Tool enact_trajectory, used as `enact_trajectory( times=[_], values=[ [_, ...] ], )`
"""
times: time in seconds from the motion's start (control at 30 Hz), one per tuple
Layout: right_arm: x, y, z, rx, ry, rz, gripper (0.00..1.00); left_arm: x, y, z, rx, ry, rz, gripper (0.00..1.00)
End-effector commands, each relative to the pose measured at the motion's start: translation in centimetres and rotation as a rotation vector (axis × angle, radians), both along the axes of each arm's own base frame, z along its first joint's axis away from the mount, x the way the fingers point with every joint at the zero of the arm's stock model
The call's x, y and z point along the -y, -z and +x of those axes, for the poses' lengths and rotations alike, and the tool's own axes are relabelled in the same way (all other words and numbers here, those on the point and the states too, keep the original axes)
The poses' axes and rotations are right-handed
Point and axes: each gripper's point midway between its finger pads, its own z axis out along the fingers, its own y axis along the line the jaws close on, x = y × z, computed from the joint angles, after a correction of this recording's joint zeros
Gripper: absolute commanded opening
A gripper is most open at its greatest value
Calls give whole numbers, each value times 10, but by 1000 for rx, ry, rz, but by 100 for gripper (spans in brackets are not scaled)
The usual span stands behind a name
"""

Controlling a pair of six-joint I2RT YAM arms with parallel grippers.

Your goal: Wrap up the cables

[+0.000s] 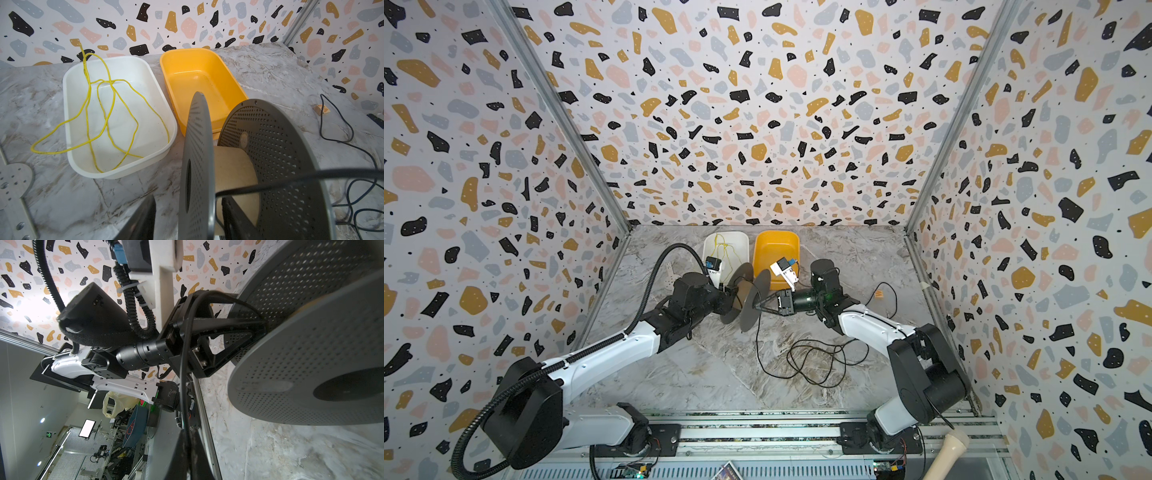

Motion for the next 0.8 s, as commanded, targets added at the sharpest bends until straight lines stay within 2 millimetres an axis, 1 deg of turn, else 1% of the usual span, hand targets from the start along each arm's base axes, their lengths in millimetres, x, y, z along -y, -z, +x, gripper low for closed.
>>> enact_trajectory(
  times=[0.0, 0.1, 0.23, 0.3, 0.43, 0.63, 0.67, 0.7, 0.73, 0.77],
  values=[
    [0, -6, -1, 18, -23, 26, 0, -2, -5, 8, 37, -21, -5, 53],
    [-1, -7, -2, 13, -35, 34, 0, -1, -4, 9, 32, -20, -5, 59],
    [-2, -12, -7, 17, -59, 50, 0, -1, -3, 10, 30, -24, -6, 59],
    [-3, -12, -8, 24, -67, 51, 0, -2, -4, 10, 34, -34, -16, 56],
    [-3, -11, -10, 28, -70, 51, 0, -3, -5, 10, 37, -40, -15, 45],
    [-5, -12, -14, 29, -95, 64, 0, -4, -4, 11, 38, -43, -14, 44],
    [-5, -12, -14, 28, -96, 64, 0, -3, -4, 11, 38, -43, -14, 42],
    [-5, -11, -14, 28, -95, 64, 0, -4, -3, 11, 36, -44, -10, 37],
    [-5, -10, -14, 25, -95, 63, 0, -4, -3, 12, 35, -45, -9, 34],
    [-5, -10, -14, 26, -94, 63, 0, -4, -3, 12, 36, -46, -7, 33]
  ],
)
